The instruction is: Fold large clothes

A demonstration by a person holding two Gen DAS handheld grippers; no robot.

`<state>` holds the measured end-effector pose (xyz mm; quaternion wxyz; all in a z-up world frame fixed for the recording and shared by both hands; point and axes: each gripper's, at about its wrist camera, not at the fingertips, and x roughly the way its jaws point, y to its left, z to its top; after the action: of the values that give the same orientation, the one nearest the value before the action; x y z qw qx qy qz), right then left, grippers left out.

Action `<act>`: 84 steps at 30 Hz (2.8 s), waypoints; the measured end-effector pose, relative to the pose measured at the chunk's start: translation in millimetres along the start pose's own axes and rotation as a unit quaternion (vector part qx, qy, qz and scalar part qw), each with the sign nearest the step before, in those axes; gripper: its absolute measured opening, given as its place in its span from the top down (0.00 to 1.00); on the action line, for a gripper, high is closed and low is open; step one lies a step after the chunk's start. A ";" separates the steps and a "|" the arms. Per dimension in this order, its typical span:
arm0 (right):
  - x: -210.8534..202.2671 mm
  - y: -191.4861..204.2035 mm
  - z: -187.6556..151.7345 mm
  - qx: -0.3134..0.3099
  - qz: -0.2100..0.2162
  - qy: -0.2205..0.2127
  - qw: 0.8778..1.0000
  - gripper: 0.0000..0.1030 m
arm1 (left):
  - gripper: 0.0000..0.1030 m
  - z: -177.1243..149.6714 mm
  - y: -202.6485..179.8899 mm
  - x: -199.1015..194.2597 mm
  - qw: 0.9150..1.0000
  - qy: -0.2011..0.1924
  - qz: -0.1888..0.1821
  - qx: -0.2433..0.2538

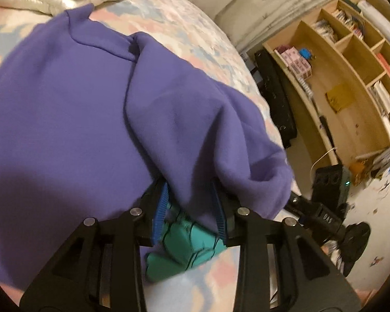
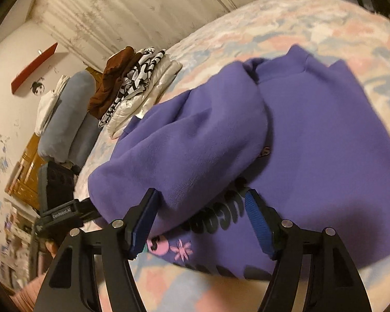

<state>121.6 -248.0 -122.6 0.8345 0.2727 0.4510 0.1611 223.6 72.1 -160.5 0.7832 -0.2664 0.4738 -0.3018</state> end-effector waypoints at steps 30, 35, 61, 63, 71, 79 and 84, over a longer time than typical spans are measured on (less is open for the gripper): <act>58.1 32.2 -1.0 -0.006 -0.151 0.011 0.988 0.67 | 0.94 -3.7 -40.8 36.8 0.960 -0.007 0.278 -0.022; 20.1 35.2 -2.3 -0.033 -0.157 -0.020 0.987 0.47 | 0.88 -11.8 -46.6 5.5 0.966 -0.023 0.256 -0.009; 53.9 22.2 31.9 -0.114 -0.202 -0.047 0.972 0.87 | 0.88 7.4 -69.9 53.9 0.950 -0.046 0.294 0.093; 52.6 15.5 29.2 -0.109 -0.198 -0.051 0.973 0.87 | 0.88 6.8 -66.2 52.6 0.954 -0.048 0.283 0.088; 43.5 19.1 25.6 -0.093 -0.199 -0.051 0.974 0.86 | 0.88 8.4 -67.5 46.6 0.956 -0.054 0.277 0.079; 20.2 42.1 22.8 -0.085 -0.179 -0.064 0.978 0.84 | 0.88 0.3 -88.8 29.9 0.951 -0.061 0.289 0.090; -7.0 61.0 13.9 -0.083 -0.158 -0.080 0.981 0.84 | 0.88 -11.1 -98.0 4.3 0.953 -0.070 0.283 0.080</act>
<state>128.1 -207.1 -75.2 0.9024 0.1399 0.4055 0.0412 193.6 1.2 -98.6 0.8866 -0.0785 0.4479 -0.0846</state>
